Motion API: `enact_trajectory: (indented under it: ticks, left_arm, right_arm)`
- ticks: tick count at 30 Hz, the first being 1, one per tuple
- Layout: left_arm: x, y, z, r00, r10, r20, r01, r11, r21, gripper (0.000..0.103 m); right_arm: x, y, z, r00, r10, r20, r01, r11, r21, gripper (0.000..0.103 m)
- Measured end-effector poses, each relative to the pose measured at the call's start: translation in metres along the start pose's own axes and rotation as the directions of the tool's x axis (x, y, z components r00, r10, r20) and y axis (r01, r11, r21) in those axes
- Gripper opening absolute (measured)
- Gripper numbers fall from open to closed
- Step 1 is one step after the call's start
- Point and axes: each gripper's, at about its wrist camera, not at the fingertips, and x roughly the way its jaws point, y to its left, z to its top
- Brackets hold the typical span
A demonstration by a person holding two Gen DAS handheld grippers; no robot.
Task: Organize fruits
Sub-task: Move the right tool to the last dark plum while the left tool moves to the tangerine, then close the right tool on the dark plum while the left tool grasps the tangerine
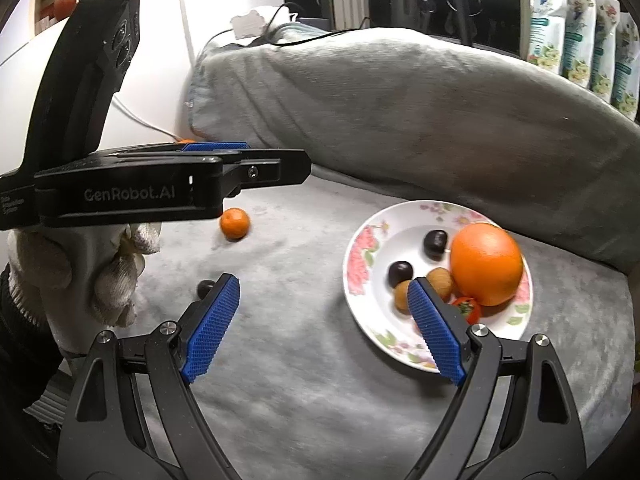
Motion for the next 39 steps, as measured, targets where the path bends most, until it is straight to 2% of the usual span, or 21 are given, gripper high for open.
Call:
enact_trajectory:
  ticks: [9,17,20,22,26,27,28,30,39]
  left_arm:
    - [-0.015,0.044,-0.011,0.999,0.049,0.007,-0.048,0.996,-0.075,0.077]
    - [-0.022,0.081,-0.028,0.996,0.09,-0.018,-0.092,0.986,-0.137,0.077]
    - [-0.02,0.089,-0.034,0.995,0.09,-0.034,-0.095,0.984,-0.154,0.073]
    - [-0.017,0.094,-0.038,0.995,0.086,-0.049,-0.093,0.981,-0.17,0.065]
    - [-0.009,0.101,-0.044,0.995,0.059,-0.078,-0.073,0.979,-0.191,0.059]
    - [-0.006,0.102,-0.046,0.995,0.052,-0.09,-0.069,0.979,-0.194,0.055]
    - [-0.003,0.103,-0.049,0.994,0.045,-0.101,-0.064,0.979,-0.195,0.054]
    - [0.002,0.103,-0.052,0.992,0.038,-0.116,-0.061,0.979,-0.196,0.053]
    - [0.021,0.106,-0.055,0.986,0.034,-0.164,-0.064,0.982,-0.179,0.049]
  right_arm:
    - [0.009,0.014,0.003,0.999,0.052,-0.005,-0.052,0.999,0.002,0.088]
    - [0.026,0.031,0.005,0.992,0.12,-0.037,-0.12,0.993,-0.012,0.088]
    - [0.033,0.039,0.004,0.988,0.144,-0.049,-0.145,0.989,-0.018,0.088]
    - [0.037,0.043,0.004,0.986,0.158,-0.059,-0.159,0.987,-0.024,0.079]
    - [0.048,0.053,0.003,0.979,0.185,-0.089,-0.189,0.982,-0.029,0.077]
    - [0.05,0.055,0.003,0.977,0.191,-0.097,-0.195,0.98,-0.032,0.072]
    - [0.054,0.058,0.002,0.973,0.202,-0.111,-0.207,0.978,-0.036,0.065]
    - [0.061,0.062,0.001,0.968,0.215,-0.133,-0.222,0.974,-0.039,0.06]
    - [0.089,0.075,-0.005,0.951,0.233,-0.202,-0.248,0.967,-0.051,0.048]
